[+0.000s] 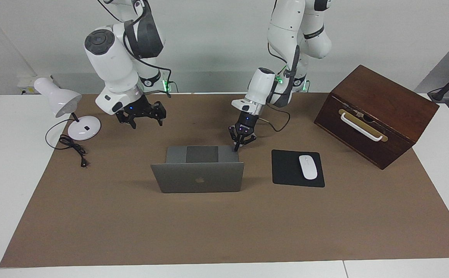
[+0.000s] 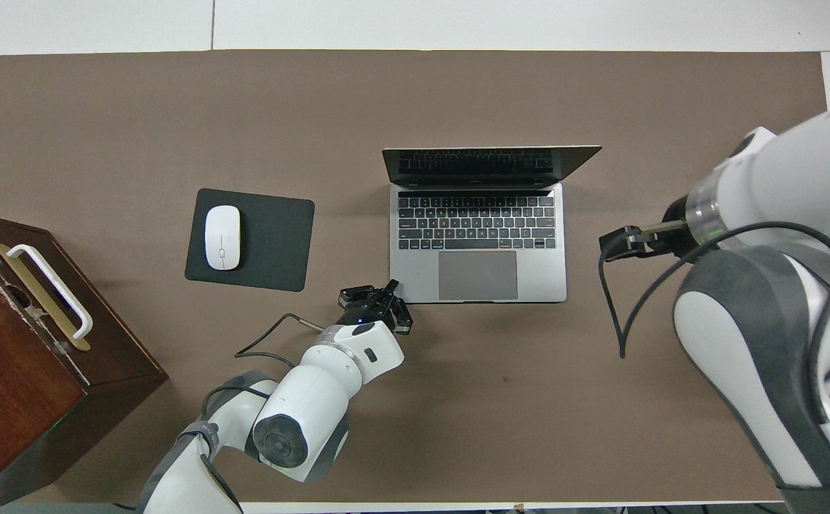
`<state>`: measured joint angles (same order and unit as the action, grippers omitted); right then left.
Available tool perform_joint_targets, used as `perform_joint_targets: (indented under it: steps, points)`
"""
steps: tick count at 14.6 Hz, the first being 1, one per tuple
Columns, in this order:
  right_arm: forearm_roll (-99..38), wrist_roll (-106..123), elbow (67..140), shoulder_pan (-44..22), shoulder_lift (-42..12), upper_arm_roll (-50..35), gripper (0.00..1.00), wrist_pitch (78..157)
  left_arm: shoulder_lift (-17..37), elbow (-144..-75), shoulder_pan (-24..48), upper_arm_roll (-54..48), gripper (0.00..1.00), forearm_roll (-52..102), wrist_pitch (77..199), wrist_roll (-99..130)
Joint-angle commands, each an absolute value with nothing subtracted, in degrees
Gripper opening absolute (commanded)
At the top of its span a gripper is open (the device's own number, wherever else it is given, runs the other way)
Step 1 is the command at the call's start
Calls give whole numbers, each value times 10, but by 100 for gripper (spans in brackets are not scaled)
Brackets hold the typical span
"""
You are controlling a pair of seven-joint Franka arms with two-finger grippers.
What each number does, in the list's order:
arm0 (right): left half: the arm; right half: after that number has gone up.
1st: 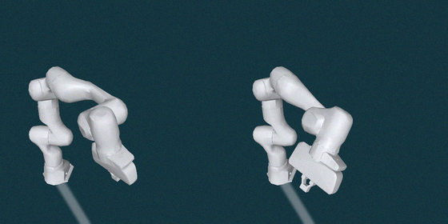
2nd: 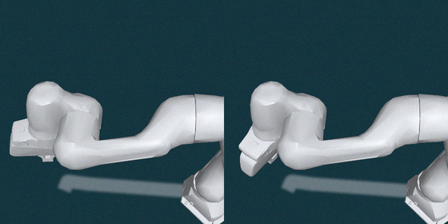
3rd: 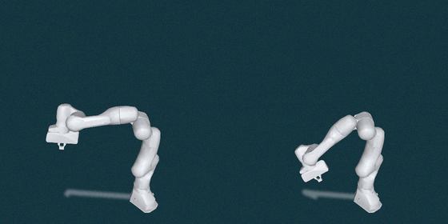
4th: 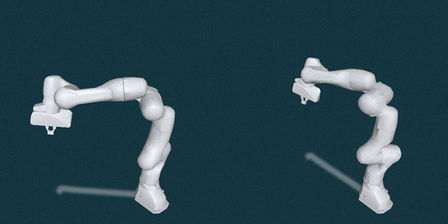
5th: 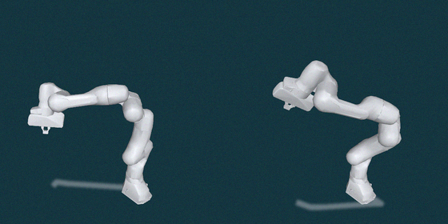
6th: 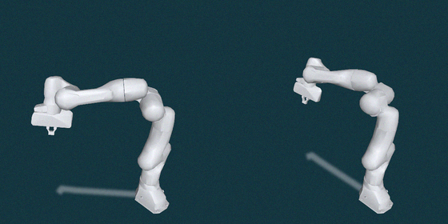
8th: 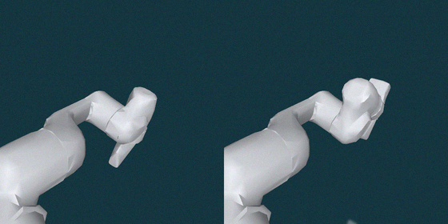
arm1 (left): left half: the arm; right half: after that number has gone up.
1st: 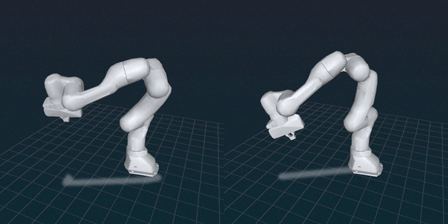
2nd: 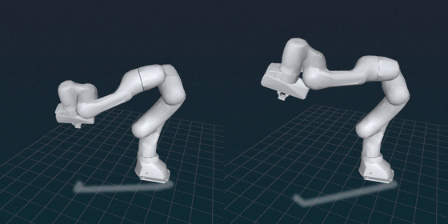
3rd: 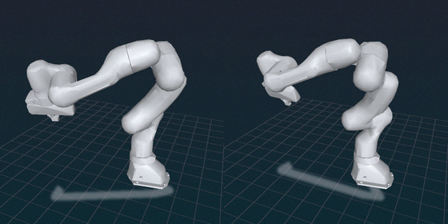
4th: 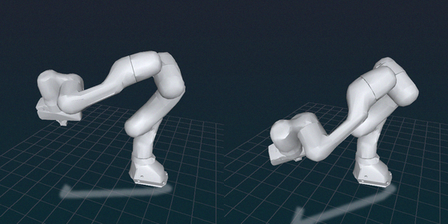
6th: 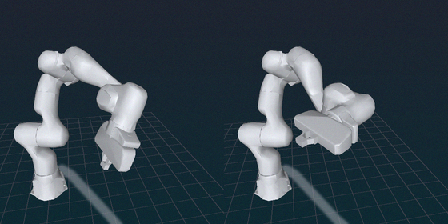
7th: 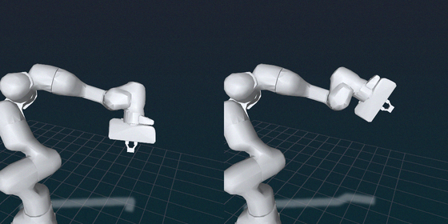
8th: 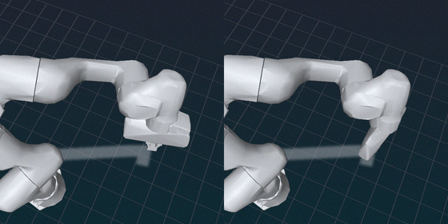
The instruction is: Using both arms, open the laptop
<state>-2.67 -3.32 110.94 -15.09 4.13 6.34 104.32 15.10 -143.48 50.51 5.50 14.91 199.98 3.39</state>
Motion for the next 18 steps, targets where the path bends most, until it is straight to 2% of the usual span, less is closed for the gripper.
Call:
perform_joint_targets:
  steps: [1,5,8,18]
  points:
    - [-8,48,1160,-104,91,58,100,1053,180,-1418,512,64,0,165,2007,31]
    - [50,79,1139,-66,91,58,100,1086,179,-1396,490,64,0,167,2005,32]
    - [42,60,1136,-48,90,58,100,1091,178,-1386,474,64,0,167,2000,33]
    - [40,66,1139,-27,88,59,100,1100,87,-1336,448,99,0,165,1779,29]
